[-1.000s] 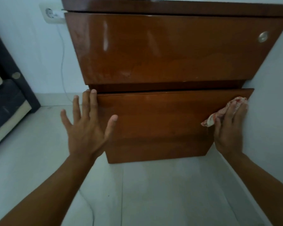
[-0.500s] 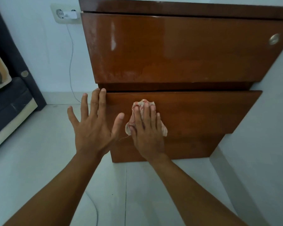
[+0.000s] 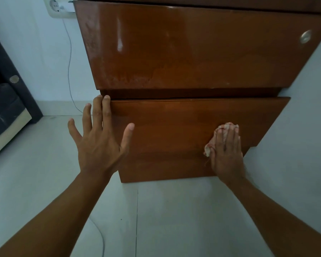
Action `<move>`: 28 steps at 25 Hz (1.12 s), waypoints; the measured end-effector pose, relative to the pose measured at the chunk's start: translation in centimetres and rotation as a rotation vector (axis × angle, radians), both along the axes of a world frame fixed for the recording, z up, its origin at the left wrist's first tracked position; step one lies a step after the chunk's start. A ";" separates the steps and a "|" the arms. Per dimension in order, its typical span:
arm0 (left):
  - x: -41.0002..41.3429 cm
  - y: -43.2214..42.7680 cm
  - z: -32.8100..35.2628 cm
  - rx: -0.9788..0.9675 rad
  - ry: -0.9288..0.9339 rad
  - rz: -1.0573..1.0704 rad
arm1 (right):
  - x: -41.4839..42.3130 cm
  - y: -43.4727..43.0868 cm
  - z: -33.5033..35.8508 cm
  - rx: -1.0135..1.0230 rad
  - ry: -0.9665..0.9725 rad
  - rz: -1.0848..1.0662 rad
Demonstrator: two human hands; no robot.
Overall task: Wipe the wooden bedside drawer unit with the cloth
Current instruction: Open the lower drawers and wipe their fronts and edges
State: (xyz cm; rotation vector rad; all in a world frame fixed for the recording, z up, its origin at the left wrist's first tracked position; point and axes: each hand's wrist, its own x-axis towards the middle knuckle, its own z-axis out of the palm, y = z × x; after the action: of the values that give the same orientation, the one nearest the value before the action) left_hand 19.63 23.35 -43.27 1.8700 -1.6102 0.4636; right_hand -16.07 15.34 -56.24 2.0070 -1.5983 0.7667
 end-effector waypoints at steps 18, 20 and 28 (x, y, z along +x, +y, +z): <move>-2.6 2.6 2.7 0.259 0.050 0.126 | -1.7 8.4 11.5 0.287 -0.533 -0.038; -4.0 3.5 2.8 0.299 0.042 0.126 | 0.3 9.1 14.3 0.278 -0.434 -0.001; -6.5 3.5 0.9 0.408 0.077 0.066 | 3.9 8.4 15.7 0.616 -0.194 -0.034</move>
State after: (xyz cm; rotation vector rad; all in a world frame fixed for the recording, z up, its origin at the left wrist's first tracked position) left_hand 13.17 26.86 -42.33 2.2124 -1.6884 0.0892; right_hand -12.19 23.79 -40.58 2.3583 -2.1774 0.5011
